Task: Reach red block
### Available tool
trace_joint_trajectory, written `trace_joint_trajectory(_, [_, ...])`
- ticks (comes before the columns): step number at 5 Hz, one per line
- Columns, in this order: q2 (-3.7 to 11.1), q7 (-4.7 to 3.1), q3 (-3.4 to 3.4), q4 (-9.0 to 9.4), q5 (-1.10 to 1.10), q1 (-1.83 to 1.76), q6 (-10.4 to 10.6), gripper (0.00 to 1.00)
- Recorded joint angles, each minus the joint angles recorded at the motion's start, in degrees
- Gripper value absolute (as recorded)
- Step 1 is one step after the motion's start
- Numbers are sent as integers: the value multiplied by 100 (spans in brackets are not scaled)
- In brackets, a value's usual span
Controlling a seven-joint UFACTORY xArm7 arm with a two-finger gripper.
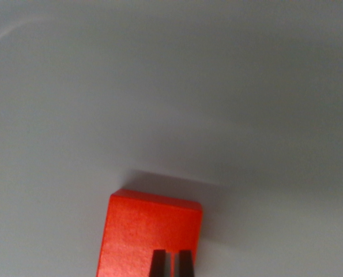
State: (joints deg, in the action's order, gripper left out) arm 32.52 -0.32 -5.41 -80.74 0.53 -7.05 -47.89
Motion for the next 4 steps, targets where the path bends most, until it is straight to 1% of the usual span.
trace_joint_trajectory(1, [0,0,0,0,0,0,0,0])
trace_joint_trajectory(2, [74,-6,-14,17,-4,-18,98,0])
trace_joint_trajectory(3, [74,-6,-14,17,-4,-18,98,0])
trace_joint_trajectory(4, [120,-10,-23,27,-7,-29,159,0])
